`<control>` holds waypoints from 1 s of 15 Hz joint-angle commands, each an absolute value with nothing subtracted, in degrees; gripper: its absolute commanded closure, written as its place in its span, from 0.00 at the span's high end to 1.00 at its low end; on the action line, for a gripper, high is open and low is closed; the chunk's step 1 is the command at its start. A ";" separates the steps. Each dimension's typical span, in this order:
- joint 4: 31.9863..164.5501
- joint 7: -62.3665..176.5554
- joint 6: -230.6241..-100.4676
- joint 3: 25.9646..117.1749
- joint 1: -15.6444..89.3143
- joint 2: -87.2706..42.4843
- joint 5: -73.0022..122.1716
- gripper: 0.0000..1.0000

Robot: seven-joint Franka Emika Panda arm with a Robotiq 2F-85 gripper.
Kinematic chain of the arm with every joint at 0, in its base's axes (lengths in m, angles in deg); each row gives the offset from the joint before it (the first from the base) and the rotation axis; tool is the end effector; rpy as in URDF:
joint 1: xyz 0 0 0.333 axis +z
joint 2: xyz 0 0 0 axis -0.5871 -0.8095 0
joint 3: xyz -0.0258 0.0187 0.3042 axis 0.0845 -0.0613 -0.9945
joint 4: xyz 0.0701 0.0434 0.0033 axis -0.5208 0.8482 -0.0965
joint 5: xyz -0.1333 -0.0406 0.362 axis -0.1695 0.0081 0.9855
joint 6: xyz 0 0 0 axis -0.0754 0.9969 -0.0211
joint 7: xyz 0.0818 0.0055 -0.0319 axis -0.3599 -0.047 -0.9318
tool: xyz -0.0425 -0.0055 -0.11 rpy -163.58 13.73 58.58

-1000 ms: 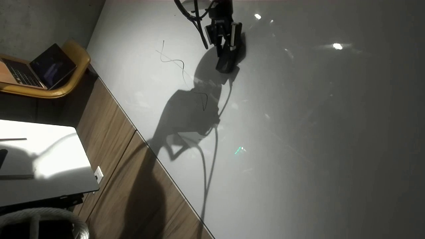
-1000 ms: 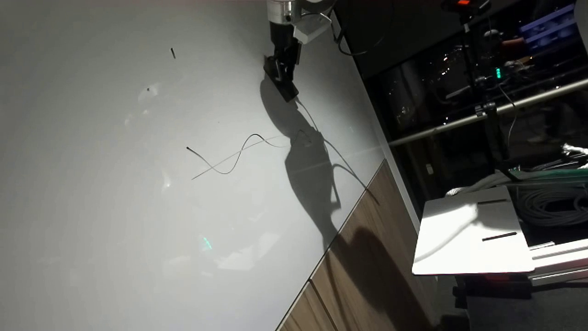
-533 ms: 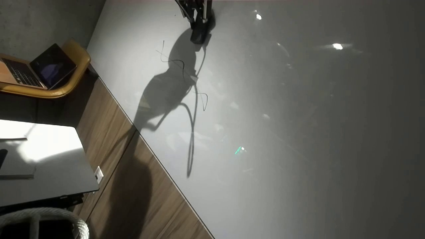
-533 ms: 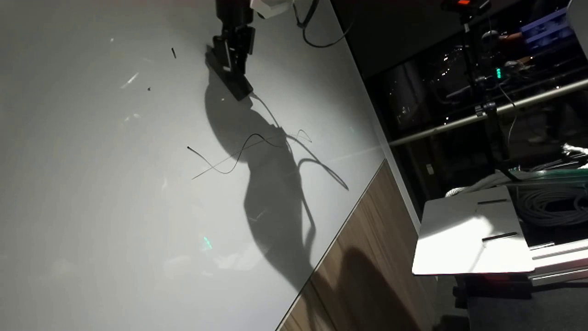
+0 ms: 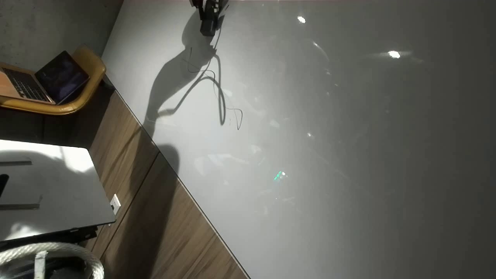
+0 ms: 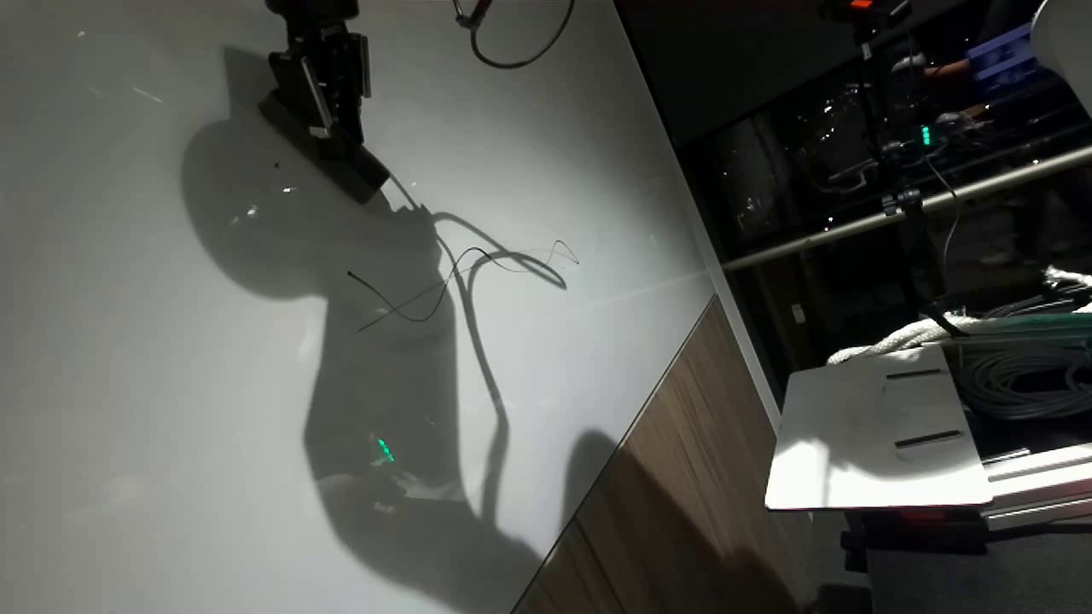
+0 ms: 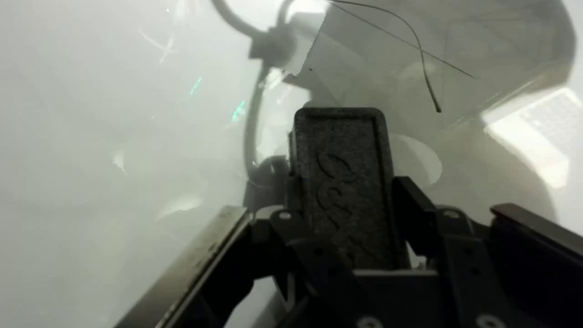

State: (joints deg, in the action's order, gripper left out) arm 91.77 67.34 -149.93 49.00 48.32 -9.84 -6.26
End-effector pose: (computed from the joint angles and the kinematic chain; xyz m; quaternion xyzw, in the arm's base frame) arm 0.5484 0.2811 0.6675 0.9098 0.1985 0.3296 0.1555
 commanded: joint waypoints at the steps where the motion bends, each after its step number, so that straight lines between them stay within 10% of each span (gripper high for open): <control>1: 81.42 62.28 -144.79 50.99 51.00 -16.54 -7.59 0.28; 15: 79.25 60.92 -139.13 55.21 49.21 -11.89 -13.95 0.28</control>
State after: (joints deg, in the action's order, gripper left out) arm 81.86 63.66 -137.10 52.41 52.24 -13.02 -11.30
